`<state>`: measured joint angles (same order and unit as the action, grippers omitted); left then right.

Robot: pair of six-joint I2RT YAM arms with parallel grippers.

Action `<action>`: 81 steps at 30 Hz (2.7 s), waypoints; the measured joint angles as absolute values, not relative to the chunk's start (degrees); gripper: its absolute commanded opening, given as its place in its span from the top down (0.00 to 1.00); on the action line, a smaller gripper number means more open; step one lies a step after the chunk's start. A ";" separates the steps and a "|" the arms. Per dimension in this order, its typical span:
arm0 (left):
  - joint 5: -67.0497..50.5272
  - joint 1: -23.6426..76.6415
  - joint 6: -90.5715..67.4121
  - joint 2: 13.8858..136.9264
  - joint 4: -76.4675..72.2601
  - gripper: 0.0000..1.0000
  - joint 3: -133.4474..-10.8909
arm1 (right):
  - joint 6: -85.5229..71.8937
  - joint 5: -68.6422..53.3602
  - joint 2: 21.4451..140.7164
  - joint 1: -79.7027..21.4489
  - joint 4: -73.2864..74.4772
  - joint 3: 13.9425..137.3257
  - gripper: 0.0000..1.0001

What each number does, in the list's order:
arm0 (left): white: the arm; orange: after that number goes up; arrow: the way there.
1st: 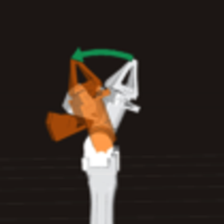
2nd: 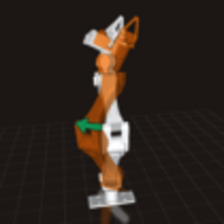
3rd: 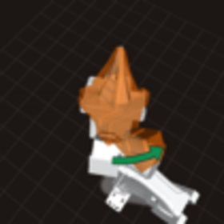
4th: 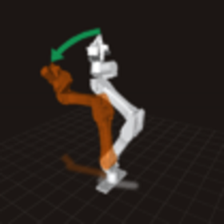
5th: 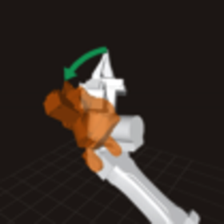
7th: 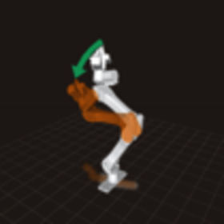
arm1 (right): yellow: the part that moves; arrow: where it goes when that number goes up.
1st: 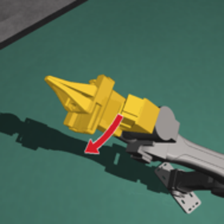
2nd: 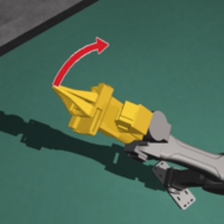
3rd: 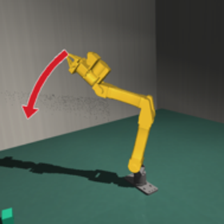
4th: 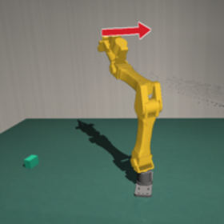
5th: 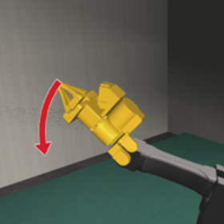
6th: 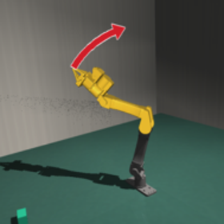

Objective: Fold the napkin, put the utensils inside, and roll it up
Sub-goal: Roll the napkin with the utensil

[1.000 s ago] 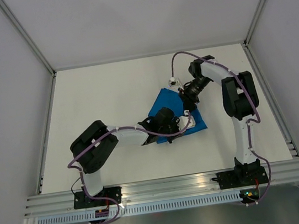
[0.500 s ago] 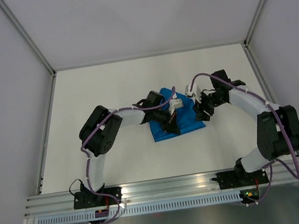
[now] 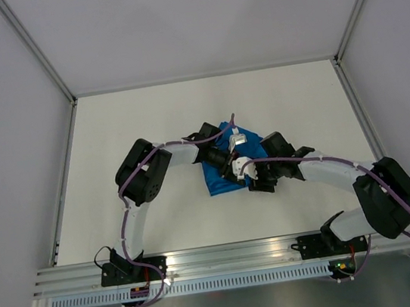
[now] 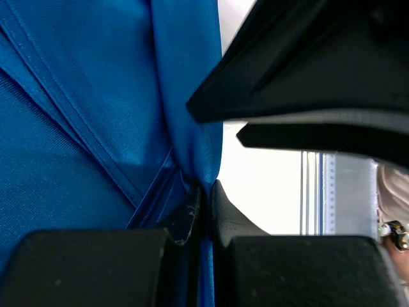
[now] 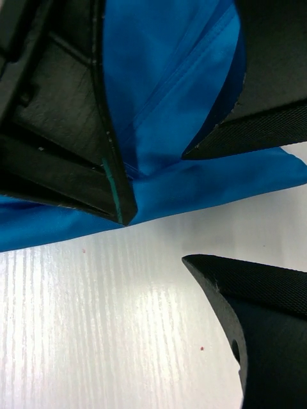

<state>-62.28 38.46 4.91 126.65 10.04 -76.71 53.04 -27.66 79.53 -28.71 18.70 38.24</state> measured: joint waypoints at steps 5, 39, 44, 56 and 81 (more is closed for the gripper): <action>-63.44 38.26 4.54 127.48 11.22 0.98 -77.56 | 52.10 -23.99 79.70 -32.99 14.13 36.86 0.35; -48.73 33.67 -4.49 114.93 4.34 0.54 -70.41 | 55.94 -33.93 102.50 -29.80 35.27 60.69 0.91; -36.75 30.48 -9.39 107.31 -2.35 0.52 -63.09 | 60.20 -40.25 110.59 -27.18 45.93 70.06 0.92; -16.21 29.39 -13.56 86.15 -15.73 0.51 -46.11 | 62.72 -48.88 125.01 -21.91 66.39 85.08 0.92; 10.26 65.39 18.13 101.30 -19.53 0.48 -46.30 | 62.35 -50.96 135.00 -20.12 80.93 94.83 0.92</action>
